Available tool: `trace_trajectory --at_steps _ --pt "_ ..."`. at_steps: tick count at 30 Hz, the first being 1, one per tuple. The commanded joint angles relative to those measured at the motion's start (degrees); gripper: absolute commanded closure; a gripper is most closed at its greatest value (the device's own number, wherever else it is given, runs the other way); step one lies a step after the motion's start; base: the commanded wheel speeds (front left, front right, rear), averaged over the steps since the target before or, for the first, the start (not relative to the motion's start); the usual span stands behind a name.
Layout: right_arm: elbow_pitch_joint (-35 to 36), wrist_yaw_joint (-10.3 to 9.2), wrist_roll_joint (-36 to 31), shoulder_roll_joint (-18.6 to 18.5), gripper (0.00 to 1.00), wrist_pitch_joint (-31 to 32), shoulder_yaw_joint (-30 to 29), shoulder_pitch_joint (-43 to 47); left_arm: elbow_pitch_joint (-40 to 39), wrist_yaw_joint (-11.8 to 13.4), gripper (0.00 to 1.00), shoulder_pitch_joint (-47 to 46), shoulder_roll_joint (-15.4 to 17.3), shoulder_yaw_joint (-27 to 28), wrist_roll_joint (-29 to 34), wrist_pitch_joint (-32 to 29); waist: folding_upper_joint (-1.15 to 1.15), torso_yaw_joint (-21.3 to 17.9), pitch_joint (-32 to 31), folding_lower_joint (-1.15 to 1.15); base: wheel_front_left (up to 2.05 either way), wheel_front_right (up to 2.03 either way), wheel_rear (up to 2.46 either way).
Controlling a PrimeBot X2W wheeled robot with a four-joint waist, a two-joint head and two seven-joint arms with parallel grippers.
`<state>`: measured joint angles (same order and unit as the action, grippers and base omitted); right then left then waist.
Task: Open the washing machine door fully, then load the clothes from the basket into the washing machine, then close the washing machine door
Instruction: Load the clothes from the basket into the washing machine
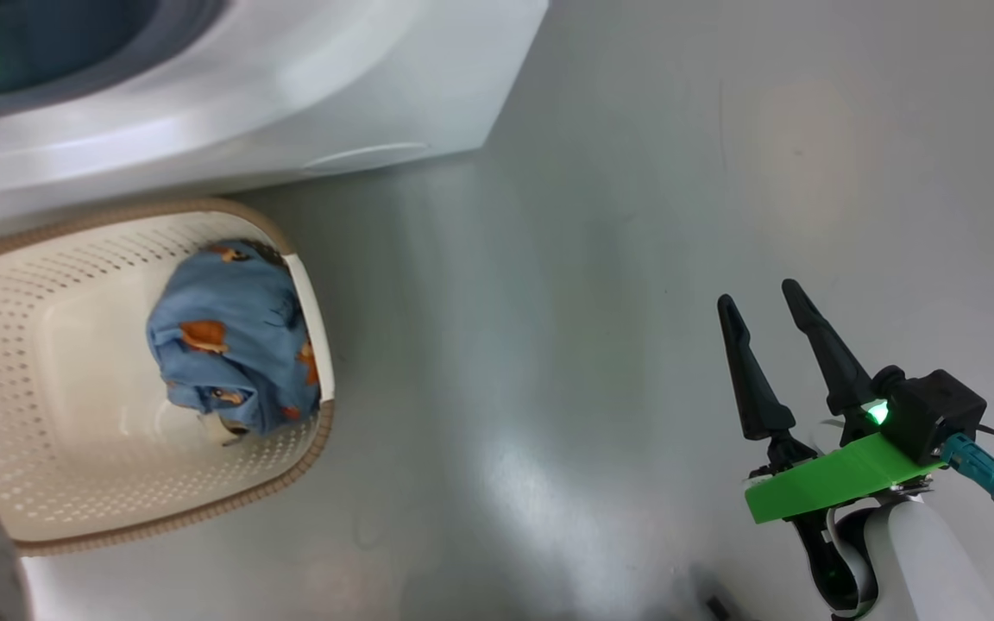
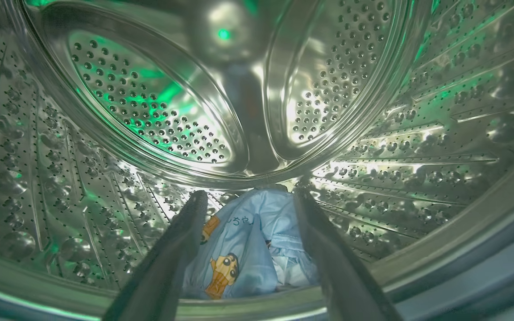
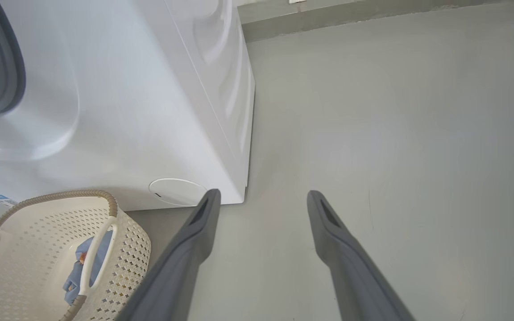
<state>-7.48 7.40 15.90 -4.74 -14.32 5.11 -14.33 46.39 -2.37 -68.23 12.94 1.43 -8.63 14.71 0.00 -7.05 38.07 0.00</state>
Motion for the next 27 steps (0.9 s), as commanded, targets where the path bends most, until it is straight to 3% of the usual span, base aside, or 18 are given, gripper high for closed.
trace_trajectory --at_steps 1,13,27 --pt "0.8 0.09 0.3 -0.4 0.0 -0.7 1.1 1.0 -1.7 -0.4 0.0 2.2 2.2 0.7 -0.2 0.3 0.0 1.1 -2.2 0.0 0.0 0.0 0.0" --pt "-0.4 0.09 0.6 -1.1 0.0 -0.7 1.0 2.5 -4.6 -1.0 0.0 11.7 -1.0 1.3 -0.4 0.3 0.0 3.9 -10.0 0.0 0.0 0.0 0.0" --pt "-2.2 0.09 0.6 -1.8 0.0 -0.7 1.5 6.6 -14.8 -0.8 0.0 28.0 -3.9 2.2 0.3 0.3 0.0 6.8 -22.1 0.0 0.0 0.0 0.0"
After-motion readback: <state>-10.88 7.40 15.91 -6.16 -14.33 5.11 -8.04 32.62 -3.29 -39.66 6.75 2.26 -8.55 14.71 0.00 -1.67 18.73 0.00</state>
